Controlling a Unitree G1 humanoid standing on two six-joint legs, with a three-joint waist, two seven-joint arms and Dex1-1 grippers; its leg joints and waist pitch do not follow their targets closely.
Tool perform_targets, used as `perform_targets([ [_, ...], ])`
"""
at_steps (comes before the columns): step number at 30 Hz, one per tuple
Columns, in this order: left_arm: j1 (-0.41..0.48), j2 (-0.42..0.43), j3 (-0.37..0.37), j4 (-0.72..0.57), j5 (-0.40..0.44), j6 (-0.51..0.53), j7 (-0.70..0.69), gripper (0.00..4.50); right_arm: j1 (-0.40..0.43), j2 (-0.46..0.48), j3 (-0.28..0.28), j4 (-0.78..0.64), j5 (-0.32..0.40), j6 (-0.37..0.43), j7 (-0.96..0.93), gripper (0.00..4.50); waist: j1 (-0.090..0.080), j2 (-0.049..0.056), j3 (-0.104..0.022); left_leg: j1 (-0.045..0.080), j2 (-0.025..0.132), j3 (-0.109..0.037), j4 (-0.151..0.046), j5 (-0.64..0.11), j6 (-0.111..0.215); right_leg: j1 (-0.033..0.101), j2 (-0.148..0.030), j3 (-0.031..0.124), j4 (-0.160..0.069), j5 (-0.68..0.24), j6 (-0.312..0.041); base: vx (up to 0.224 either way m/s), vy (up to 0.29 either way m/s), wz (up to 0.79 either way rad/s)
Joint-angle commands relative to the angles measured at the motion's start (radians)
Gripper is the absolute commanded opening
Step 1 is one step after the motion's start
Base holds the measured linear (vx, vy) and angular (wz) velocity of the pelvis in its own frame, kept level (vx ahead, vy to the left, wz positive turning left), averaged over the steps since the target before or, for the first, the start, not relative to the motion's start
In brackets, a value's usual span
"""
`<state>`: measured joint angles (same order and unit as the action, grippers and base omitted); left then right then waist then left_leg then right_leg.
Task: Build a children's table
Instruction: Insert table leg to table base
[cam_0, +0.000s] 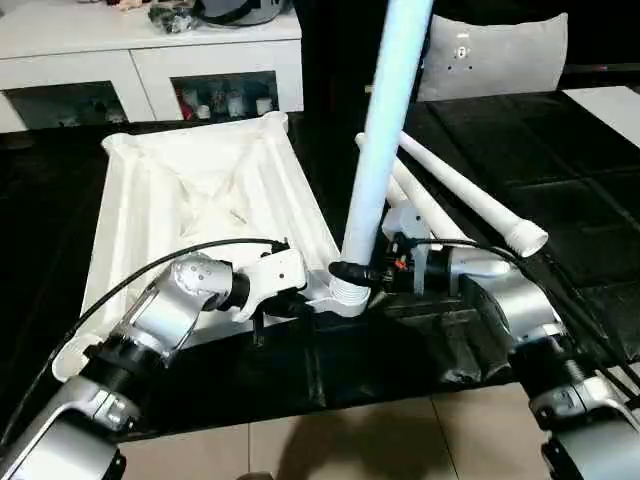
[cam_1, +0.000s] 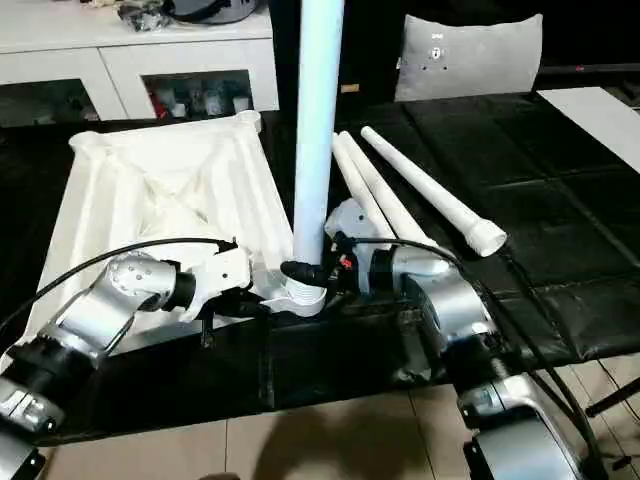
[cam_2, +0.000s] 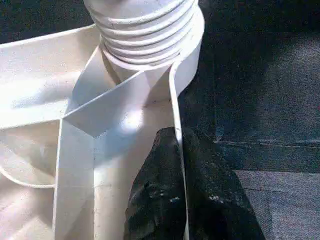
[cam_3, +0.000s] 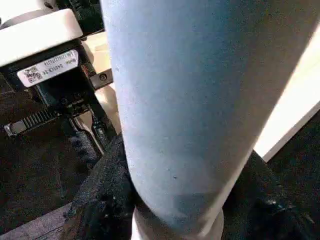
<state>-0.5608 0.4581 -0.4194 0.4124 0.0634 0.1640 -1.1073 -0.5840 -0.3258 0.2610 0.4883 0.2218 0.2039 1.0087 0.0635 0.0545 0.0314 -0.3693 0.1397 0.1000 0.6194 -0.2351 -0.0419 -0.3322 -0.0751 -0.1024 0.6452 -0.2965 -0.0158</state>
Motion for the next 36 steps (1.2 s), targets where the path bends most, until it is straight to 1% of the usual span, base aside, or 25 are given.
perform_targets([
  [1, -0.023, -0.002, -0.045, -0.017, -0.004, -0.055, -0.098, 0.0, 0.063, -0.02, 0.058, 0.141, -0.102, 0.066, -0.015, 1.89, -0.008, 0.001, -0.043, 0.001, 0.098, -0.019, -0.076, 0.033, 0.17, 0.039, -0.105, 0.068, -0.064, 0.25, -0.297, 0.0, 0.0, 0.0],
  [3, -0.026, -0.003, -0.044, -0.008, -0.002, -0.063, -0.102, 0.0, 0.062, -0.018, 0.059, 0.144, -0.102, 0.066, -0.013, 1.89, -0.007, 0.003, -0.044, 0.002, 0.098, -0.019, -0.076, 0.034, 0.164, 0.039, -0.104, 0.068, -0.064, 0.251, -0.297, 0.0, 0.0, 0.0],
  [4, -0.028, -0.004, -0.042, -0.002, -0.001, -0.069, -0.105, 0.0, 0.061, -0.015, 0.06, 0.148, -0.101, 0.065, -0.013, 1.89, -0.008, -0.002, -0.045, 0.002, 0.098, -0.019, -0.076, 0.041, 0.166, 0.039, -0.104, 0.069, -0.063, 0.262, -0.297, 0.0, 0.0, 0.0],
  [7, -0.028, -0.004, -0.039, 0.005, -0.003, -0.066, -0.103, 0.0, 0.06, -0.01, 0.06, 0.156, -0.102, 0.064, -0.016, 1.89, -0.008, 0.0, -0.045, 0.002, 0.098, -0.018, -0.076, 0.044, 0.168, 0.039, -0.105, 0.068, -0.062, 0.267, -0.298, 0.0, 0.0, 0.0],
  [8, -0.013, 0.0, -0.024, -0.006, -0.01, -0.04, -0.082, 0.0, 0.059, 0.002, 0.056, 0.171, -0.106, 0.061, -0.046, 1.89, -0.009, -0.004, -0.044, 0.001, 0.099, -0.018, -0.077, 0.04, 0.169, 0.038, -0.105, 0.069, -0.063, 0.263, -0.299, 0.0, 0.0, 0.0],
  [9, -0.006, 0.001, -0.016, -0.013, -0.012, -0.027, -0.069, 0.0, 0.058, 0.007, 0.054, 0.178, -0.108, 0.058, -0.06, 1.89, -0.009, -0.002, -0.044, 0.001, 0.098, -0.019, -0.078, 0.037, 0.166, 0.038, -0.105, 0.068, -0.062, 0.254, -0.3, 0.0, 0.0, 0.0],
  [11, 0.016, 0.001, 0.008, -0.033, -0.02, 0.018, -0.031, 0.0, 0.057, 0.021, 0.045, 0.194, -0.112, 0.054, -0.099, 1.89, -0.011, -0.002, -0.041, 0.001, 0.1, -0.018, -0.084, -0.003, 0.149, 0.038, -0.106, 0.069, -0.067, 0.209, -0.299, 0.0, 0.0, 0.0],
  [13, 0.046, -0.005, 0.047, -0.068, -0.025, 0.093, 0.041, 0.0, 0.056, 0.037, 0.03, 0.208, -0.116, 0.055, -0.154, 1.89, -0.017, -0.002, -0.035, 0.002, 0.101, -0.019, -0.095, -0.079, 0.118, 0.038, -0.104, 0.071, -0.075, 0.13, -0.296, 0.0, 0.0, 0.0],
  [14, 0.064, -0.008, 0.069, -0.09, -0.026, 0.138, 0.082, 0.0, 0.054, 0.046, 0.021, 0.216, -0.118, 0.054, -0.185, 1.89, -0.019, -0.001, -0.037, 0.003, 0.104, -0.018, -0.097, -0.09, 0.101, 0.04, -0.107, 0.072, -0.072, 0.121, -0.297, 0.0, 0.0, 0.0],
  [15, 0.07, -0.009, 0.076, -0.098, -0.026, 0.153, 0.095, 0.0, 0.054, 0.049, 0.018, 0.22, -0.118, 0.052, -0.195, 1.89, -0.022, -0.001, -0.031, 0.003, 0.102, -0.016, -0.103, -0.132, 0.083, 0.036, -0.104, 0.073, -0.08, 0.064, -0.293, 0.0, 0.0, 0.0],
  [16, 0.086, -0.024, 0.106, -0.125, -0.026, 0.212, 0.15, 0.0, 0.048, 0.057, 0.01, 0.235, -0.122, 0.047, -0.225, 1.89, -0.027, -0.003, -0.029, 0.005, 0.102, -0.01, -0.106, -0.171, 0.06, 0.035, -0.104, 0.075, -0.084, 0.003, -0.286, 0.0, 0.0, 0.0],
  [18, 0.114, -0.064, 0.152, -0.184, -0.009, 0.315, 0.258, 0.0, 0.036, 0.075, -0.005, 0.268, -0.127, 0.036, -0.283, 1.89, -0.031, -0.015, -0.022, 0.004, 0.099, -0.004, -0.112, -0.211, 0.037, 0.033, -0.104, 0.079, -0.098, -0.105, -0.267, 0.0, 0.0, 0.0],
  [19, 0.116, -0.069, 0.154, -0.189, -0.005, 0.323, 0.269, 0.0, 0.035, 0.077, -0.007, 0.271, -0.128, 0.036, -0.289, 1.89, -0.033, -0.012, -0.023, 0.005, 0.1, -0.003, -0.112, -0.217, 0.029, 0.033, -0.105, 0.081, -0.097, -0.127, -0.263, 0.0, 0.0, 0.0],
  [20, 0.121, -0.086, 0.163, -0.207, 0.008, 0.351, 0.305, 0.0, 0.03, 0.085, -0.012, 0.281, -0.13, 0.033, -0.308, 1.89, -0.036, -0.013, -0.023, -0.001, 0.099, -0.002, -0.113, -0.215, 0.021, 0.035, -0.106, 0.081, -0.1, -0.163, -0.249, 0.0, 0.0, 0.0],
  [21, 0.129, -0.13, 0.163, -0.247, 0.014, 0.396, 0.348, 0.0, 0.023, 0.1, -0.018, 0.292, -0.129, 0.03, -0.331, 1.89, -0.036, -0.012, -0.022, -0.002, 0.097, -0.001, -0.113, -0.212, 0.021, 0.032, -0.104, 0.08, -0.104, -0.173, -0.241, 0.0, 0.0, 0.0],
  [22, 0.139, -0.187, 0.139, -0.309, 0.01, 0.449, 0.38, 0.0, 0.011, 0.122, -0.024, 0.307, -0.129, 0.031, -0.357, 1.89, -0.035, -0.015, -0.023, 0.004, 0.1, 0.004, -0.112, -0.201, 0.022, 0.025, -0.103, 0.084, -0.105, -0.159, -0.239, 0.0, 0.0, 0.0],
  [23, 0.148, -0.217, 0.108, -0.355, 0.008, 0.477, 0.382, 0.0, 0.005, 0.136, -0.022, 0.313, -0.13, 0.031, -0.367, 1.89, -0.037, -0.025, -0.022, 0.001, 0.102, 0.005, -0.112, -0.184, 0.031, 0.025, -0.102, 0.084, -0.105, -0.136, -0.245, 0.0, 0.0, 0.0],
  [24, 0.151, -0.222, 0.094, -0.369, 0.008, 0.482, 0.376, 0.0, 0.004, 0.14, -0.02, 0.314, -0.131, 0.031, -0.367, 1.89, -0.034, -0.023, -0.024, 0.0, 0.101, 0.005, -0.11, -0.169, 0.037, 0.026, -0.102, 0.084, -0.104, -0.125, -0.244, 0.0, 0.0, 0.0],
  [27, 0.15, -0.214, 0.065, -0.385, 0.015, 0.496, 0.368, 0.0, -0.004, 0.155, -0.011, 0.323, -0.131, 0.027, -0.364, 1.89, -0.029, -0.021, -0.027, 0.002, 0.096, 0.011, -0.106, -0.117, 0.065, 0.024, -0.099, 0.084, -0.104, -0.054, -0.245, 0.0, 0.0, 0.0],
  [29, 0.142, -0.199, 0.065, -0.377, 0.028, 0.501, 0.374, 0.0, -0.01, 0.164, -0.009, 0.331, -0.13, 0.023, -0.365, 1.89, -0.03, -0.025, -0.025, 0.0, 0.095, 0.013, -0.107, -0.114, 0.073, 0.024, -0.098, 0.082, -0.105, -0.053, -0.245, 0.0, 0.0, 0.0],
  [30, 0.139, -0.191, 0.071, -0.375, 0.036, 0.509, 0.381, 0.0, -0.013, 0.169, -0.012, 0.337, -0.13, 0.021, -0.367, 1.89, -0.029, -0.021, -0.025, 0.001, 0.095, 0.013, -0.107, -0.118, 0.071, 0.023, -0.098, 0.082, -0.106, -0.061, -0.245, 0.0, 0.0, 0.0],
  [32, 0.139, -0.176, 0.074, -0.377, 0.049, 0.519, 0.385, 0.0, -0.015, 0.174, -0.015, 0.343, -0.131, 0.018, -0.37, 1.89, -0.029, -0.023, -0.022, 0.004, 0.097, 0.015, -0.111, -0.146, 0.063, 0.02, -0.096, 0.083, -0.11, -0.096, -0.24, 0.0, 0.0, 0.0],
  [34, 0.142, -0.155, 0.071, -0.38, 0.061, 0.522, 0.381, 0.0, -0.01, 0.179, -0.017, 0.342, -0.135, 0.016, -0.37, 1.89, -0.029, -0.019, -0.02, 0.004, 0.098, 0.014, -0.114, -0.177, 0.046, 0.019, -0.097, 0.085, -0.115, -0.148, -0.233, 0.0, 0.0, 0.0],
  [35, 0.143, -0.149, 0.071, -0.382, 0.062, 0.523, 0.38, 0.0, -0.008, 0.181, -0.017, 0.341, -0.136, 0.015, -0.37, 1.89, -0.029, -0.014, -0.02, 0.003, 0.1, 0.013, -0.116, -0.179, 0.039, 0.018, -0.096, 0.085, -0.114, -0.147, -0.231, 0.0, 0.0, 0.0],
  [36, 0.144, -0.143, 0.07, -0.384, 0.062, 0.525, 0.38, 0.0, -0.005, 0.183, -0.017, 0.34, -0.137, 0.015, -0.37, 1.89, -0.03, -0.015, -0.022, 0.003, 0.1, 0.013, -0.116, -0.175, 0.037, 0.019, -0.095, 0.085, -0.114, -0.137, -0.23, 0.0, 0.0, 0.0],
])
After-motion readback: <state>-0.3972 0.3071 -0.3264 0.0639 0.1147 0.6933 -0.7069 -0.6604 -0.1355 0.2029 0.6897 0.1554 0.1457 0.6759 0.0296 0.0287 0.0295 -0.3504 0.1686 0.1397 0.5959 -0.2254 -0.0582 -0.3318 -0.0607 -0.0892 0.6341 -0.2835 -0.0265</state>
